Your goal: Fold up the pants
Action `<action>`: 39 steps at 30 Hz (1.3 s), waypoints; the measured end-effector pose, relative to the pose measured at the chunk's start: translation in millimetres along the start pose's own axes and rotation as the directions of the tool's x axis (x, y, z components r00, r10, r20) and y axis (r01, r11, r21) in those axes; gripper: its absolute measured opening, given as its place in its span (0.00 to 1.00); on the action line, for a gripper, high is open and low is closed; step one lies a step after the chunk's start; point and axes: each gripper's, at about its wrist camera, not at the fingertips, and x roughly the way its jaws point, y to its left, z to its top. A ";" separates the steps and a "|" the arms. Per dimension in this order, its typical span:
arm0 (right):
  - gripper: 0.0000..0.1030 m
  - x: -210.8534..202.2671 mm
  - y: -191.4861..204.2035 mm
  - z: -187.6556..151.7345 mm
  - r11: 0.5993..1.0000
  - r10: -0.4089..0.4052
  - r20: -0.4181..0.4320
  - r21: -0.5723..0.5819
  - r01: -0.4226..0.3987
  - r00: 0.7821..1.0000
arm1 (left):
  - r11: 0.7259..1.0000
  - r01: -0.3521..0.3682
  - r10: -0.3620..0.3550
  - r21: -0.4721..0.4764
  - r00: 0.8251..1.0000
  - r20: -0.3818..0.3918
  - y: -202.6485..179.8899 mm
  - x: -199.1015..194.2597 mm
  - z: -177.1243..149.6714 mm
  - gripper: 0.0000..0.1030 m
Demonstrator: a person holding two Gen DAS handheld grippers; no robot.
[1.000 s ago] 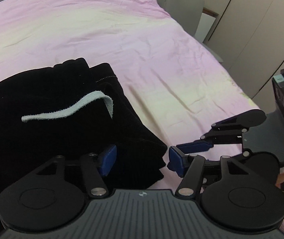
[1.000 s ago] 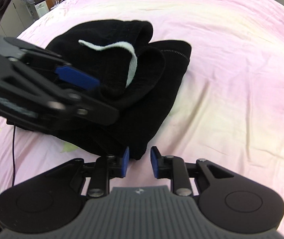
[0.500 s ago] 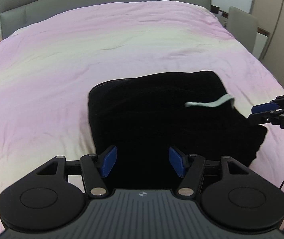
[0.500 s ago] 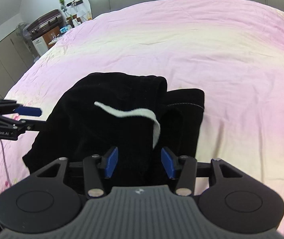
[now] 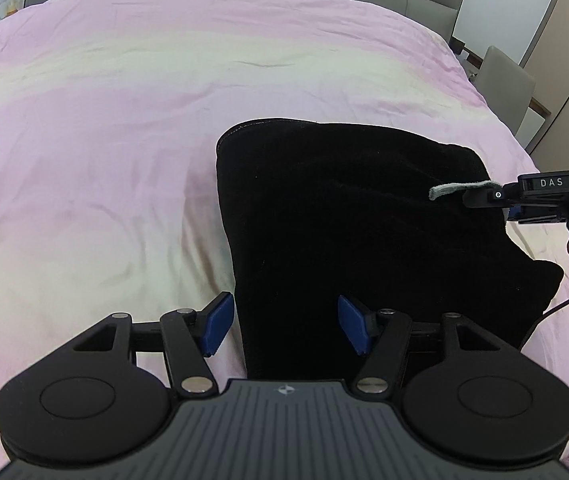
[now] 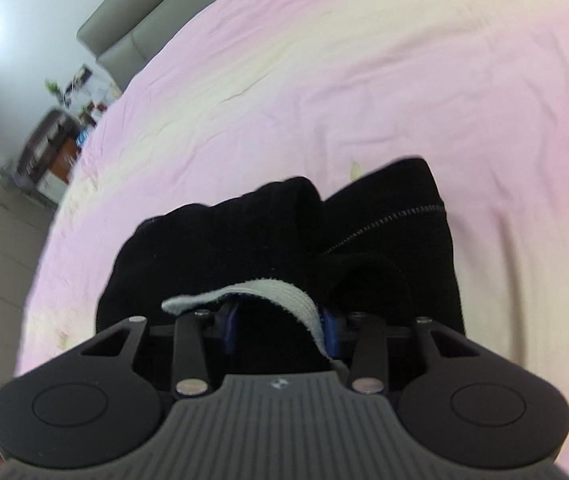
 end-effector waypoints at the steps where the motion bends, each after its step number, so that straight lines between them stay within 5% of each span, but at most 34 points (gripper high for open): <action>1: 0.30 -3.4 11.8 0.0 0.998 -0.033 0.008 -0.061 0.033 0.999 | 1.000 -0.001 0.001 0.001 1.000 0.004 -0.6 -0.3 0.4 0.68; 5: 0.19 -29.1 50.8 6.6 0.972 -0.069 0.079 -0.219 0.085 0.994 | 1.000 -0.020 0.021 -0.005 0.999 0.045 -4.0 -7.0 4.6 0.68; 9: 0.18 -55.9 77.7 9.1 0.883 -0.121 0.160 -0.433 0.180 0.980 | 1.000 -0.013 0.013 -0.009 0.997 0.082 -10.1 -11.7 14.4 0.68; 14: 0.19 -31.5 27.3 2.6 0.912 -0.255 0.045 -0.321 0.256 0.966 | 0.998 -0.060 0.057 0.020 0.991 0.118 -23.5 -0.2 27.5 0.61; 18: 0.30 -9.7 -6.2 0.5 0.935 -0.266 0.021 -0.240 0.263 0.964 | 0.996 -0.093 0.091 0.015 0.989 0.119 -27.7 15.9 39.8 0.50; 21: 0.47 -17.6 6.2 7.4 0.909 -0.307 0.033 -0.287 0.303 0.951 | 0.993 -0.112 0.106 0.033 0.986 0.132 -31.0 16.1 48.1 0.47; 26: 0.46 -55.3 28.5 2.1 0.839 -0.359 0.111 -0.397 0.373 0.927 | 0.983 -0.163 0.148 0.087 0.977 0.153 -38.2 18.2 62.1 0.38; 28: 0.40 -62.9 39.5 4.9 0.833 -0.324 0.161 -0.418 0.362 0.932 | 0.979 -0.176 0.160 0.098 0.975 0.157 -42.2 23.4 67.3 0.35; 30: 0.24 -59.3 48.8 4.3 0.832 -0.267 0.180 -0.453 0.321 0.947 | 0.982 -0.169 0.155 0.087 0.977 0.148 -45.8 31.0 70.5 0.34; 34: 0.14 -21.9 36.2 11.1 0.810 -0.332 0.151 -0.460 0.364 0.931 | 0.978 -0.170 0.156 0.119 0.981 0.116 -50.7 55.9 66.5 0.30; 39: 0.10 13.0 -7.9 17.4 0.847 -0.351 0.077 -0.398 0.352 0.933 | 0.975 -0.162 0.154 0.155 0.986 0.059 -46.8 93.0 60.0 0.30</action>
